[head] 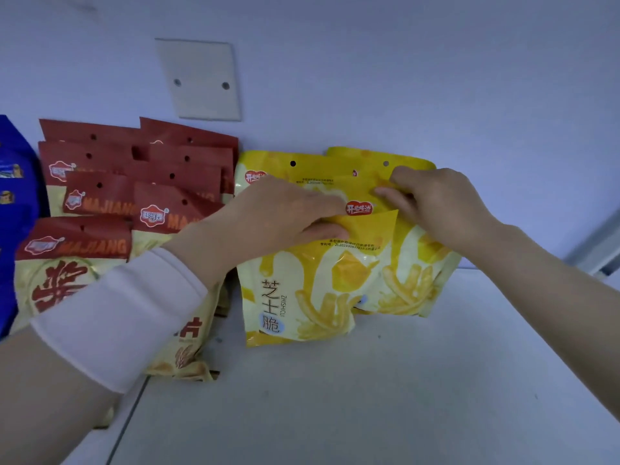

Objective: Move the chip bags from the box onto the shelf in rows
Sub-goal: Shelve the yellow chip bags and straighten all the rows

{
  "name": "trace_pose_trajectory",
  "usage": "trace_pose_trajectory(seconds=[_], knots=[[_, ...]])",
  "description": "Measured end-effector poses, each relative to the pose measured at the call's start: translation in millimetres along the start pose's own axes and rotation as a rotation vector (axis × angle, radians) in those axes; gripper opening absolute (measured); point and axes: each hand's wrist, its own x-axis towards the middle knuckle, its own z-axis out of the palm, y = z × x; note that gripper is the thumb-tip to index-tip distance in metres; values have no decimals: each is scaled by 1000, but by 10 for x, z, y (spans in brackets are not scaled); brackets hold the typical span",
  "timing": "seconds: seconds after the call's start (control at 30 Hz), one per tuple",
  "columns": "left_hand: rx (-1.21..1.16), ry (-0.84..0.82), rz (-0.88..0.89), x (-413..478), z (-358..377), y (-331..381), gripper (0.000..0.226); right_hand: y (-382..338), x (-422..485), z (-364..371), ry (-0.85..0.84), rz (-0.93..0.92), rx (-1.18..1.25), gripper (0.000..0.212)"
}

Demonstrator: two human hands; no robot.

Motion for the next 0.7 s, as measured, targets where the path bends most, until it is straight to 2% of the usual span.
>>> trace_pose_trajectory(seconds=[0.07, 0.17, 0.27, 0.4, 0.5, 0.7], knots=[[-4, -1, -24, 32, 99, -117, 45, 107, 10, 127, -21, 0, 21, 37], [6, -13, -63, 70, 208, -258, 24, 213, 13, 270, -60, -17, 49, 39], [6, -49, -138, 83, 287, -402, 39, 276, 29, 364, -79, -19, 60, 39], [104, -58, -192, 106, 351, -558, 49, 330, 65, 397, -97, 2, 48, 40], [160, -161, -366, 152, 386, -618, 48, 336, 108, 402, -126, 48, 82, 37], [130, 6, -361, 93, 526, -632, 37, 333, 130, 468, -113, 55, 62, 40]])
